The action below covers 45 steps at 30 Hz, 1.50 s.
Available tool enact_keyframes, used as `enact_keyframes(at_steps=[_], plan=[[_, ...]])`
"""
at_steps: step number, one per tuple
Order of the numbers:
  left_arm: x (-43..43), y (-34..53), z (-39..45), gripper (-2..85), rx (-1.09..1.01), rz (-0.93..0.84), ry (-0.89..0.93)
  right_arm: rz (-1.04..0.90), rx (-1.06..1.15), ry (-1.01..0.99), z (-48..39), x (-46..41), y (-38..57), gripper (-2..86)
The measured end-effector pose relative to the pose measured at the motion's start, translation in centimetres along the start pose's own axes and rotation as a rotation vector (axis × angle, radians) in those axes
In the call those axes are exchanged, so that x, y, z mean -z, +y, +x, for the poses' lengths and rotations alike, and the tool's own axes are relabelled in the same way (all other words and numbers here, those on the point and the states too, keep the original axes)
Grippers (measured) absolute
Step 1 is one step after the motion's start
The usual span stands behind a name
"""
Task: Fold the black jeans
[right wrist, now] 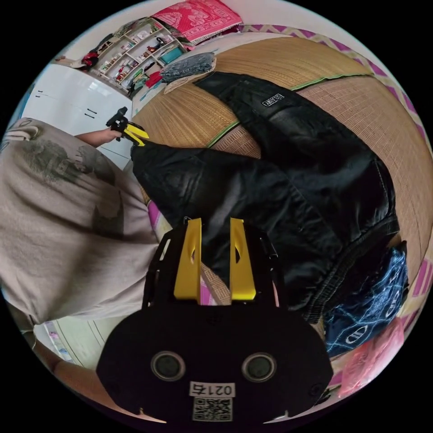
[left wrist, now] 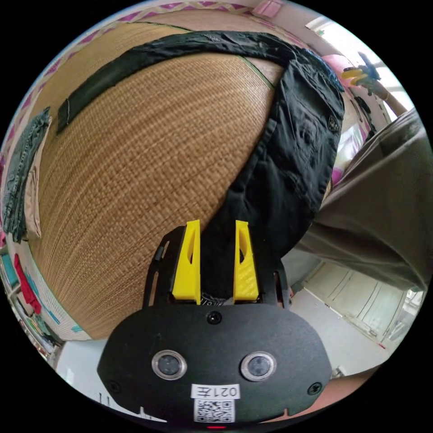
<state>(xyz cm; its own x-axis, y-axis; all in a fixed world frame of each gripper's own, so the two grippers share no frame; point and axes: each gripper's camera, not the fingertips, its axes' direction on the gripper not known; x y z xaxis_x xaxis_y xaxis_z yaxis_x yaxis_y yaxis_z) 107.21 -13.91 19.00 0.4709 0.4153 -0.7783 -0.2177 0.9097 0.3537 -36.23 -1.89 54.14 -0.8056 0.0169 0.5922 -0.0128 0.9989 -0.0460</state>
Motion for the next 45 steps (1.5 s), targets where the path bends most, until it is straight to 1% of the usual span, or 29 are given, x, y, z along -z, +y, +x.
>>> enact_keyframes(at_steps=[2,4,6,10,13,16,18,20,22,23,24,25,26,27,31,32,33,34,36,37,39,40,42,43,45], plan=[[-0.1,-0.2,0.0,9.0,-0.002,0.018,-0.053,0.021,-0.021,-0.005,0.0,0.3,1.2,8.8],[0.1,-1.0,-0.4,6.8,-0.012,0.002,-0.043,0.040,-0.045,-0.008,0.2,0.6,2.3,8.3],[0.4,-2.3,-1.3,0.5,-0.021,-0.056,-0.002,0.049,-0.051,-0.008,0.2,0.9,3.0,8.1],[2.1,-4.3,-2.9,-0.7,-0.093,-0.081,-0.010,0.062,-0.051,0.008,0.0,1.4,4.1,7.8],[4.9,-6.3,-6.1,-0.9,-0.111,-0.063,-0.023,0.074,-0.064,0.022,0.2,1.8,4.8,7.5],[5.9,-8.7,-9.9,-1.0,-0.128,-0.100,-0.005,0.084,-0.084,0.027,0.7,1.9,5.3,7.5],[4.7,-10.3,-13.0,-1.0,-0.108,-0.180,0.074,0.078,-0.099,0.034,1.3,1.6,5.6,7.4],[3.5,-10.7,-14.7,-1.0,-0.077,-0.231,0.109,0.064,-0.131,0.045,2.2,1.0,6.1,7.4],[3.1,-10.1,-16.4,-1.0,-0.029,-0.210,0.165,0.031,-0.216,0.100,4.0,-0.1,7.8,7.8],[3.6,-9.0,-17.5,-1.0,0.007,-0.153,0.208,0.029,-0.246,0.112,4.6,-0.3,8.4,8.0],[4.4,-7.2,-18.7,-1.0,0.053,-0.057,0.251,0.045,-0.316,0.124,5.8,-0.4,10.0,8.4],[4.9,-6.1,-19.3,-1.0,0.082,-0.001,0.275,0.083,-0.403,0.122,7.2,-0.2,12.1,8.8],[5.9,-3.5,-20.4,-0.9,0.145,0.107,0.317,0.108,-0.450,0.120,7.9,0.0,13.2,9.0],[6.8,-0.6,-20.8,-0.9,0.198,0.212,0.332,0.167,-0.547,0.124,9.1,0.4,15.7,9.4],[8.6,8.1,-19.0,-0.9,0.339,0.448,0.255,0.315,-0.864,0.163,12.2,0.8,23.9,9.9],[8.8,11.1,-18.0,-0.8,0.405,0.540,0.247,0.335,-0.905,0.159,12.5,0.7,24.9,9.9],[8.7,14.1,-16.8,-0.7,0.475,0.637,0.243,0.378,-0.966,0.135,13.1,0.4,26.6,10.0],[8.5,15.6,-16.1,-0.6,0.514,0.684,0.241,0.418,-1.018,0.103,13.6,-0.2,27.9,10.2],[6.4,20.6,-13.5,0.1,0.694,0.813,0.259,0.470,-1.072,0.034,14.6,-1.2,29.1,10.5],[5.6,21.6,-12.9,0.4,0.744,0.830,0.266,0.508,-1.112,-0.009,15.3,-1.8,29.8,10.8],[2.3,24.3,-10.7,5.3,0.910,0.836,0.299,0.598,-1.196,-0.086,16.4,-2.7,31.2,10.8],[1.5,24.8,-10.2,5.8,0.939,0.832,0.314,0.653,-1.266,-0.129,17.0,-3.3,32.3,10.8],[-1.6,26.5,-8.5,7.3,1.070,0.814,0.356,0.718,-1.335,-0.201,17.7,-4.3,33.6,10.6],[-2.3,27.0,-8.0,7.5,1.105,0.818,0.367,0.742,-1.363,-0.249,18.2,-5.0,34.1,10.5],[-5.2,29.1,-6.3,8.9,1.249,0.854,0.438,0.790,-1.383,-0.293,18.5,-5.5,34.6,10.3]])
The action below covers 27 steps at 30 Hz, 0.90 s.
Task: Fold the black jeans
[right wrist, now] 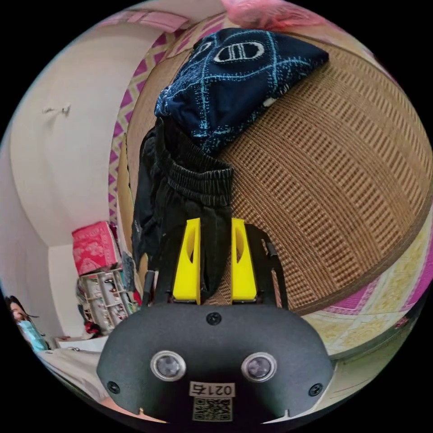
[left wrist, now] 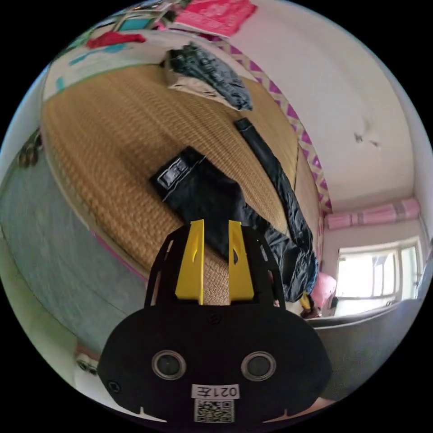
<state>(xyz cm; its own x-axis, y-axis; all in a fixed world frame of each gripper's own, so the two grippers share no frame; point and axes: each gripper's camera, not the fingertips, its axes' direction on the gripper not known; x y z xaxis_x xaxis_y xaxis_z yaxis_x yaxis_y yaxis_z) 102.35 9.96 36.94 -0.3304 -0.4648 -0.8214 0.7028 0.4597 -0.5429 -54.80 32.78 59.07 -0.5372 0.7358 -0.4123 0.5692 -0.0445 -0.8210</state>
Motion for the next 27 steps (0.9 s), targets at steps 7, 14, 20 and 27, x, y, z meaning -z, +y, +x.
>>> enact_keyframes(at_steps=[7,14,20,27], plan=[[-1.0,4.1,-6.5,11.5,0.226,0.063,0.114,-0.012,-0.033,-0.090,1.8,1.0,-1.0,10.4],[-1.4,0.8,-10.7,10.6,0.248,0.129,0.174,-0.042,-0.035,-0.151,1.8,1.8,-2.3,11.5],[-1.1,-1.9,-13.5,7.7,0.295,0.212,0.219,-0.038,-0.094,-0.172,2.9,2.0,-2.7,8.8],[2.6,-5.2,-12.4,-0.6,0.232,0.133,0.172,-0.044,-0.079,-0.104,-0.1,3.5,-2.8,2.2]])
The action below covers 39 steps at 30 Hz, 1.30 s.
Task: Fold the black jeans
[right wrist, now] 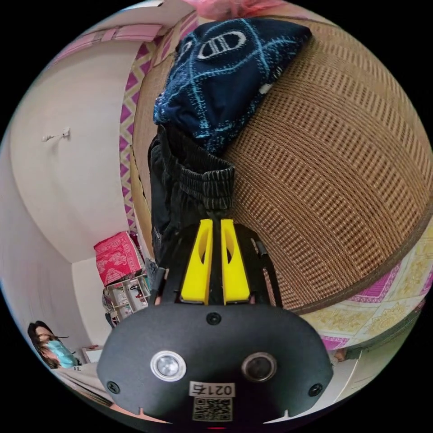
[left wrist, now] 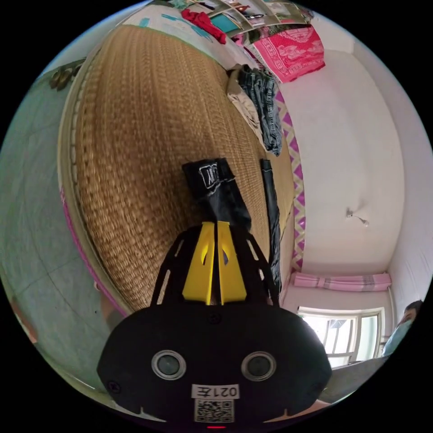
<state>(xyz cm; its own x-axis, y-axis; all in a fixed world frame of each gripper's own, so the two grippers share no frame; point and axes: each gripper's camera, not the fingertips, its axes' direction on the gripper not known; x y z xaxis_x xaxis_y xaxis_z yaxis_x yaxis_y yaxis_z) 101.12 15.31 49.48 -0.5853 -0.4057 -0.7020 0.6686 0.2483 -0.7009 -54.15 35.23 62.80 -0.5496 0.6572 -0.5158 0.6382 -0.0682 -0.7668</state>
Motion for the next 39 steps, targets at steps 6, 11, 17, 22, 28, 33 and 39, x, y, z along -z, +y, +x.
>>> enact_keyframes(at_steps=[6,11,17,22,28,33,39], plan=[[3.7,-4.5,10.1,-0.9,-0.084,-0.120,-0.098,0.033,0.008,-0.111,-6.0,3.5,0.2,0.8],[0.8,-13.0,18.8,-0.9,-0.063,-0.228,-0.105,0.050,0.049,-0.183,-13.5,2.3,-4.3,0.6],[-12.8,-26.4,27.1,-1.0,-0.069,-0.397,-0.277,-0.013,0.106,-0.049,-22.4,-5.6,-15.6,0.6],[-25.6,-31.9,30.8,-1.0,-0.049,-0.456,-0.405,-0.032,0.006,0.155,-23.9,-14.5,-23.3,0.9],[-31.1,-35.6,32.1,-1.0,-0.025,-0.476,-0.452,-0.040,-0.024,0.154,-23.0,-17.1,-25.5,2.2],[-31.4,-36.3,29.8,-0.9,-0.080,-0.556,-0.445,-0.058,0.032,-0.002,-21.4,-16.4,-24.6,6.2],[-23.4,-34.9,27.5,-0.9,-0.280,-0.461,-0.258,0.067,0.171,-0.136,-21.9,-9.9,-20.8,7.0]])
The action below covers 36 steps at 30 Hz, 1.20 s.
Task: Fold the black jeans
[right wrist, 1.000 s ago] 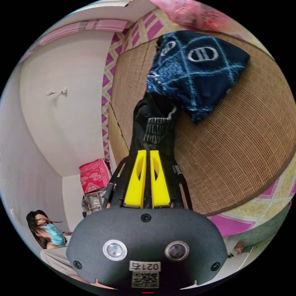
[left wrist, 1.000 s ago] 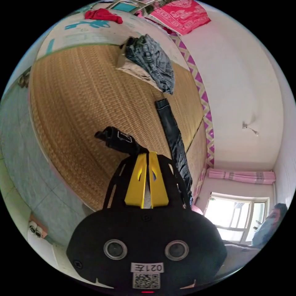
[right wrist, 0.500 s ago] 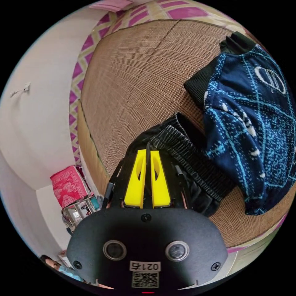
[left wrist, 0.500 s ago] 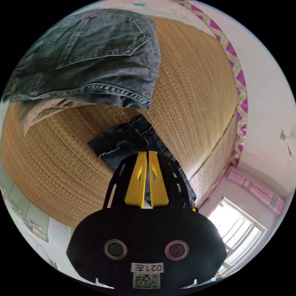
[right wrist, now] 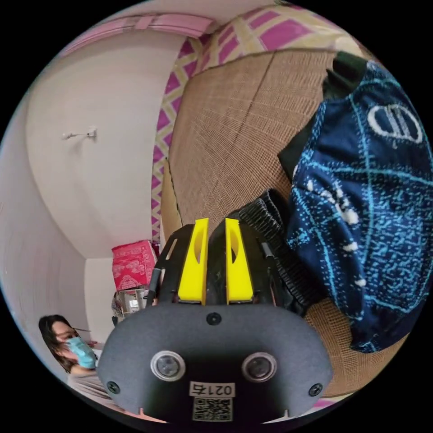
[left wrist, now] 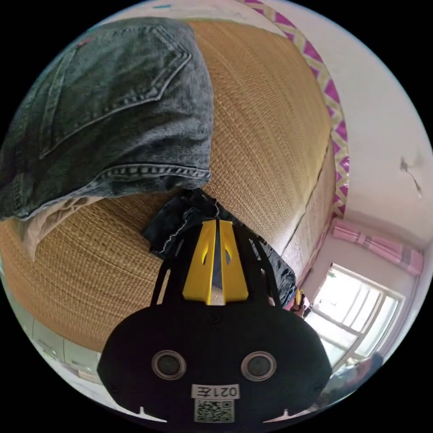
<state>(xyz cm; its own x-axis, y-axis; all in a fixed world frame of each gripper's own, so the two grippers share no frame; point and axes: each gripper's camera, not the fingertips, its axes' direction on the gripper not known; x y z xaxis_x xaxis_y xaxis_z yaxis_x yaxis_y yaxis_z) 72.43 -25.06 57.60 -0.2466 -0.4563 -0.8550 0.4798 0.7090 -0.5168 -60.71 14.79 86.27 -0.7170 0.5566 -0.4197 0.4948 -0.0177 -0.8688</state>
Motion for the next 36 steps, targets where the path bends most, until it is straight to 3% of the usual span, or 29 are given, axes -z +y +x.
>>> enact_keyframes(at_steps=[4,7,10,11,13,14,19,23,27,30,36], plan=[[0.9,4.5,0.3,-0.9,-0.178,0.008,0.120,-0.176,0.345,0.220,-5.2,-3.2,0.4,6.5],[-1.0,8.8,3.4,-0.9,-0.364,-0.052,0.037,-0.333,0.663,0.345,-10.2,-8.8,2.5,2.2],[-4.5,13.8,7.3,-0.9,-0.599,-0.099,-0.197,-0.443,0.902,0.478,-13.5,-15.4,6.0,-0.1],[-5.6,16.0,8.3,-0.9,-0.670,-0.077,-0.286,-0.452,0.920,0.529,-13.6,-16.7,6.4,-0.4],[-6.4,18.8,8.4,-0.9,-0.695,-0.015,-0.332,-0.449,0.842,0.867,-11.3,-21.7,6.0,-0.8],[-6.4,19.9,7.4,-0.9,-0.650,0.026,-0.339,-0.464,0.815,0.879,-10.6,-22.4,5.7,-0.8],[-2.4,21.9,-1.3,0.1,-0.332,0.229,-0.257,-0.364,0.740,0.876,-10.7,-22.6,5.5,-0.8],[-0.8,21.4,-11.0,7.1,-0.054,0.287,0.022,-0.210,0.734,0.775,-11.8,-18.2,7.5,-0.7],[-0.5,21.5,-18.1,11.6,0.139,0.378,0.239,-0.209,0.648,0.574,-10.9,-12.3,9.8,-0.7],[-0.6,21.3,-19.6,11.5,0.154,0.368,0.304,-0.246,0.577,0.472,-9.2,-9.1,11.6,-0.6],[0.7,21.4,-18.8,10.8,0.120,0.346,0.182,-0.296,0.491,0.308,-6.6,-6.5,14.9,-0.5]])
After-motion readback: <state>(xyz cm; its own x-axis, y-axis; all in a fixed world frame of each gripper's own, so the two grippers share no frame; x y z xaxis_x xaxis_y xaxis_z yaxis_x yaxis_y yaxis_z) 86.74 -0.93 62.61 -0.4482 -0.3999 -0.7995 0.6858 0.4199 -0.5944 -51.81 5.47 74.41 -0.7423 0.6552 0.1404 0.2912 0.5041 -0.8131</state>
